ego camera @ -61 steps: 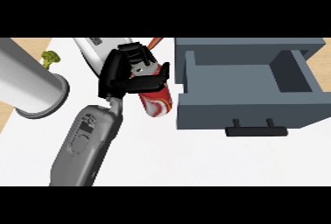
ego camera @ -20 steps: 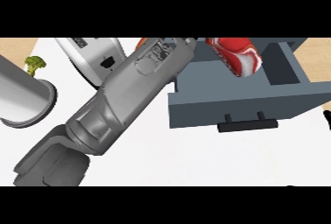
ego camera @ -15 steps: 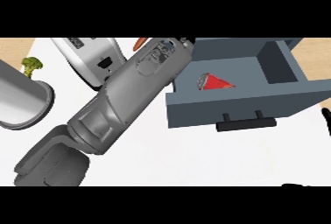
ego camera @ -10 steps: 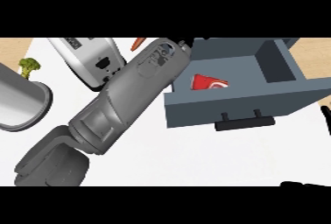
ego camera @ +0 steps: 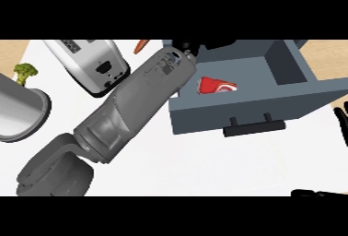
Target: Pick up the can, place it into the drawer and close the drawer
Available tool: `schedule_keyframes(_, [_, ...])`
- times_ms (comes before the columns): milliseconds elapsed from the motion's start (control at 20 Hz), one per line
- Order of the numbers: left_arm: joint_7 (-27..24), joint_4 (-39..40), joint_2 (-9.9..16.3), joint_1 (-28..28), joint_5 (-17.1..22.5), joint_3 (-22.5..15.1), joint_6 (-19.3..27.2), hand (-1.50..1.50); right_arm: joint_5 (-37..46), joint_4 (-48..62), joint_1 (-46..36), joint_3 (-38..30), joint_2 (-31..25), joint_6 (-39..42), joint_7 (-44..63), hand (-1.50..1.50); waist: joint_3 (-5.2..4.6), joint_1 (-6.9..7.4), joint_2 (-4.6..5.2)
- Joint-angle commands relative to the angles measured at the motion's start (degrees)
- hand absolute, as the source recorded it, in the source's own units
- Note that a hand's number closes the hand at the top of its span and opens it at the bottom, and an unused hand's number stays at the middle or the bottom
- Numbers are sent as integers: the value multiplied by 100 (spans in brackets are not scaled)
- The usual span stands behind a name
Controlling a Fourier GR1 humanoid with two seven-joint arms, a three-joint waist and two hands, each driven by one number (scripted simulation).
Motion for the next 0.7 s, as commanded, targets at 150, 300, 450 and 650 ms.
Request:
schedule_keyframes(150, [-141, 208, 0, 71, 180, -166, 277, -150, -134, -101, -60, -90, -156, 109, 42, -150, 0, -84, 25])
schedule_keyframes(300, [1, 52, 0, -7, 304, -256, 584, -150, 45, -248, -141, 178, -12, -35, 280, -150, -3, -141, 15])
schedule_keyframes(450, [-265, -22, 0, 249, 430, -259, 671, -150, 89, -144, -96, 159, -5, -2, 97, -150, -1, -134, 26])
schedule_keyframes(650, [-295, 120, 0, 58, 554, -163, 490, -150, 253, -226, -334, -13, -173, -121, 71, -150, -9, 20, 8])
